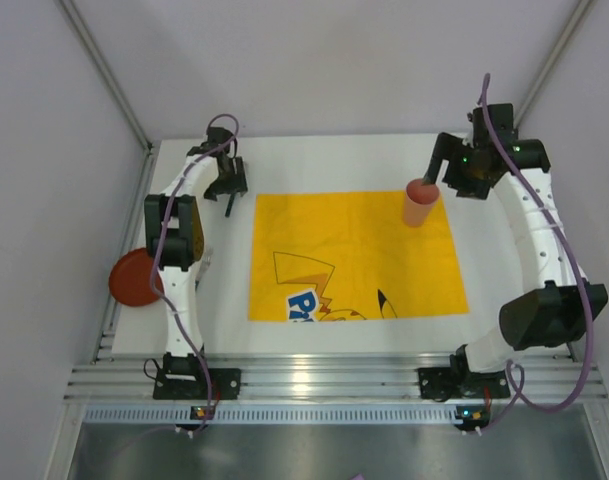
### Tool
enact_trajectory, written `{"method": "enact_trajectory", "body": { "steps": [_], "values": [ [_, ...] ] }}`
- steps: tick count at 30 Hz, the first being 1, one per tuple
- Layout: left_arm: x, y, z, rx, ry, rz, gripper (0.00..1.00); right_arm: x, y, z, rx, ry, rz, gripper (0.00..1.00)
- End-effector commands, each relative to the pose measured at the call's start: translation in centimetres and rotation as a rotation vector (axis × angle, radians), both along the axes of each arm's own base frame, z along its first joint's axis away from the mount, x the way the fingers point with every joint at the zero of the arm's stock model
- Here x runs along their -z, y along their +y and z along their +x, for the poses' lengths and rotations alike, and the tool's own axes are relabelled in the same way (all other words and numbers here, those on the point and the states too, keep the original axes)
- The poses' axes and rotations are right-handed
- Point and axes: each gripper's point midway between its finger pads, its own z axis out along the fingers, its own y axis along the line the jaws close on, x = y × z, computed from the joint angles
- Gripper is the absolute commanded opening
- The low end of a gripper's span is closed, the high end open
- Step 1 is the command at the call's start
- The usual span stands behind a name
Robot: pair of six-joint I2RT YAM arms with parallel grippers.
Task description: Set the dinner table for one person
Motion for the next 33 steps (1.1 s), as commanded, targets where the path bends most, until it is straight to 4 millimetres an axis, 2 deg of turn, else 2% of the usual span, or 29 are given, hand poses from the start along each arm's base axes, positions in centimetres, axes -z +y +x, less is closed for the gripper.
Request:
{"method": "enact_trajectory", "body": {
  "steps": [1, 3, 5, 7, 10, 11, 12, 15, 17, 18, 19, 20, 21, 22, 23, 24, 25, 26, 27, 28, 29, 30, 31, 32, 33],
  "values": [
    [0.5, 0.0, 1.4, 0.023, -0.025, -0.016, 0.79, 1.8, -0.3, -2.2, -0.012, 0.083, -0.03, 0.86],
    [1.3, 0.3, 1.3, 0.011, -0.008, -0.013, 0.76, 2.1, -0.4, -2.7, -0.01, 0.092, -0.034, 0.86],
    [2.3, 0.3, 1.1, -0.002, 0.013, -0.027, 0.63, 2.5, -0.4, -3.0, -0.011, 0.103, -0.027, 0.86],
    [3.0, 0.4, 0.8, -0.006, 0.028, -0.045, 0.45, 2.9, -0.3, -3.2, -0.014, 0.115, -0.021, 0.86],
    [4.1, 0.5, 0.4, -0.01, 0.05, -0.057, 0.31, 2.7, -0.3, -3.3, -0.019, 0.108, -0.019, 0.86],
    [4.4, 0.5, 0.3, -0.01, 0.055, -0.063, 0.21, 2.7, -0.3, -3.3, -0.018, 0.108, -0.021, 0.86],
    [4.8, 0.7, 0.2, -0.012, 0.064, -0.066, 0.17, 2.6, -0.4, -3.3, -0.021, 0.106, -0.022, 0.86],
    [5.1, 0.6, 0.0, -0.022, 0.079, -0.078, 0.0, 2.5, -0.3, -3.3, -0.027, 0.097, -0.02, 0.86],
    [4.7, -0.3, -0.8, -0.015, 0.117, -0.124, 0.0, 2.3, 0.3, -3.0, -0.043, 0.096, 0.006, 0.86],
    [4.4, -0.7, -1.2, -0.027, 0.126, -0.138, 0.0, 1.6, 0.7, -2.7, -0.053, 0.077, 0.018, 0.86],
    [2.7, -0.9, -1.4, -0.031, 0.099, -0.149, 0.0, 1.3, 1.2, -2.3, -0.067, 0.069, 0.041, 0.86],
    [1.8, -1.0, -1.2, -0.034, 0.068, -0.155, 0.0, 0.8, 1.7, -2.1, -0.08, 0.056, 0.052, 0.86],
    [1.7, -1.8, -2.2, -0.029, 0.075, -0.192, 0.0, -0.4, 2.2, -1.3, -0.088, 0.012, 0.065, 0.86],
    [-1.1, -2.2, -2.2, -0.021, 0.017, -0.217, 0.0, -1.0, 2.8, -1.0, -0.103, -0.005, 0.087, 0.86],
    [-2.5, -2.7, -2.4, -0.017, -0.012, -0.24, 0.0, -1.6, 3.5, -0.7, -0.118, -0.024, 0.103, 0.86],
    [-2.9, -3.7, -3.1, 0.006, -0.013, -0.278, 0.0, -2.8, 4.1, -0.2, -0.134, -0.068, 0.12, 0.86],
    [-6.0, -4.4, -3.3, 0.031, -0.072, -0.305, 0.0, -3.3, 5.0, 0.0, -0.161, -0.083, 0.149, 0.87],
    [-7.0, -5.1, -3.8, 0.051, -0.087, -0.327, 0.0, -3.8, 5.8, 0.1, -0.18, -0.097, 0.167, 0.87],
    [-7.8, -6.9, -4.7, 0.105, -0.092, -0.376, 0.0, -4.4, 6.4, 0.6, -0.193, -0.127, 0.184, 0.87],
    [-9.2, -7.9, -5.2, 0.141, -0.117, -0.405, 0.0, -4.7, 7.4, 0.5, -0.225, -0.131, 0.225, 0.88],
    [-11.9, -9.1, -6.0, 0.186, -0.165, -0.445, 0.0, -4.4, 8.2, 0.5, -0.231, -0.117, 0.264, 0.88],
    [-12.3, -10.7, -7.3, 0.226, -0.16, -0.485, 0.0, -4.6, 9.0, 1.0, -0.245, -0.133, 0.297, 0.88],
    [-14.1, -12.6, -7.9, 0.296, -0.194, -0.565, 0.0, -4.5, 10.2, 0.8, -0.284, -0.119, 0.361, 0.88],
    [-17.1, -13.7, -9.1, 0.335, -0.252, -0.619, 0.0, -4.4, 11.2, 0.7, -0.288, -0.103, 0.409, 0.88],
    [-17.0, -15.0, -10.5, 0.363, -0.243, -0.666, 0.0, -4.0, 12.0, 1.0, -0.304, -0.107, 0.444, 0.88]
  ]
}}
